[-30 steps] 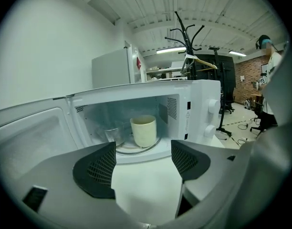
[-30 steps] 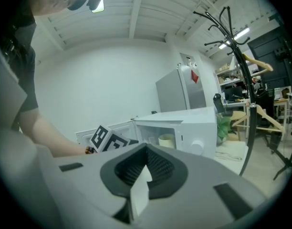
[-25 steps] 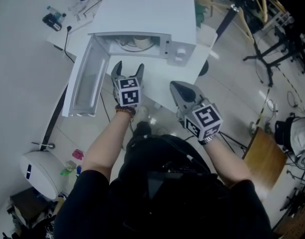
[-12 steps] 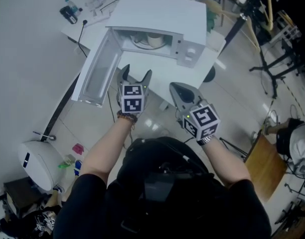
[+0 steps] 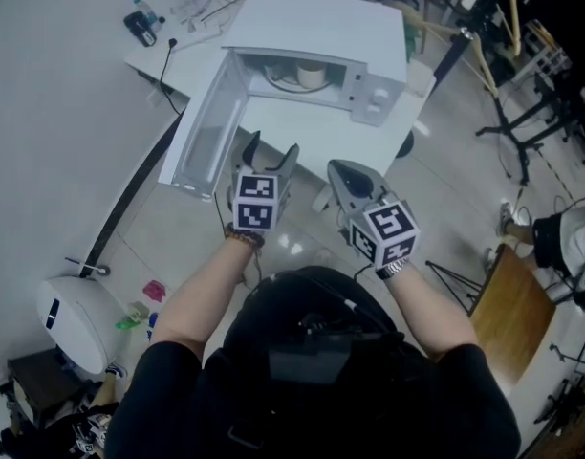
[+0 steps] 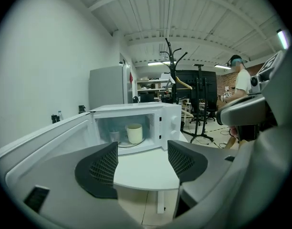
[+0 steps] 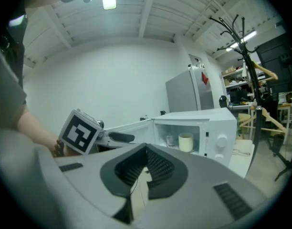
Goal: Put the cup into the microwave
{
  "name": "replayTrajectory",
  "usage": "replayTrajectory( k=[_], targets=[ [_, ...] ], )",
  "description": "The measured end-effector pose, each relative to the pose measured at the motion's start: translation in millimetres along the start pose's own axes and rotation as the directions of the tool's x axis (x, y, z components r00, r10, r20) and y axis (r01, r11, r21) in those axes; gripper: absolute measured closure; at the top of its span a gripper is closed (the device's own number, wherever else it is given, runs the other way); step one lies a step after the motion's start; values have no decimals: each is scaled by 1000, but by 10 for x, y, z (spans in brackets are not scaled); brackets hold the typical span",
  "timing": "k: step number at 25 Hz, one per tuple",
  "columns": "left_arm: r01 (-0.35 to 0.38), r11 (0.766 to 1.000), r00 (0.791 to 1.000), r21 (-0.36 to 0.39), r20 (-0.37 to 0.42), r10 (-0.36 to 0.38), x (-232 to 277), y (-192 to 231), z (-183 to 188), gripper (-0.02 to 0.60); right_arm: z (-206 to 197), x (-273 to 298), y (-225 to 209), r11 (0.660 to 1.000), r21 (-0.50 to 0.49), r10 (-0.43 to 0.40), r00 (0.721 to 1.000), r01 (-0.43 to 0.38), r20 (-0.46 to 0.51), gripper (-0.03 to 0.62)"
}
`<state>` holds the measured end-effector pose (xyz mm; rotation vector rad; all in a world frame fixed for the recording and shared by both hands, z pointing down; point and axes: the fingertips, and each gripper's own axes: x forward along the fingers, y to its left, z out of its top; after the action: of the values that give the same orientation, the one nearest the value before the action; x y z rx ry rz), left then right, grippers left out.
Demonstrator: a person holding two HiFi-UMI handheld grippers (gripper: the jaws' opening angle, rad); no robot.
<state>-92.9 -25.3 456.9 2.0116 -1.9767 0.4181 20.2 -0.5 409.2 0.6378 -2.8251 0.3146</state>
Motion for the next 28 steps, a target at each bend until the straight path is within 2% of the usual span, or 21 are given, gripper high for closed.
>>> replayTrajectory(
  k=[2,5,8,19,28],
  targets=[
    [23,1000,1000,12,1,-23,-99,-2,-25,273,4,-7,81,1000,4,-21,1000,21,0,591],
    [71,997,997,21,12,-71,-251,-21,-39,346,11,-16,219,999,1,-48,999,48,2,591],
    [121,992,991,21,46,-122,-418,-49,-16,354,5,-33,379,998,-2,-65,998,65,1,591],
    [209,976,972,59,95,-214,-1002,-114,-22,568,16,-149,860,993,-11,-115,993,115,15,591],
    [259,963,960,73,94,-265,-1350,-188,-76,580,-26,-236,1125,990,-12,-144,989,144,23,591]
  ],
)
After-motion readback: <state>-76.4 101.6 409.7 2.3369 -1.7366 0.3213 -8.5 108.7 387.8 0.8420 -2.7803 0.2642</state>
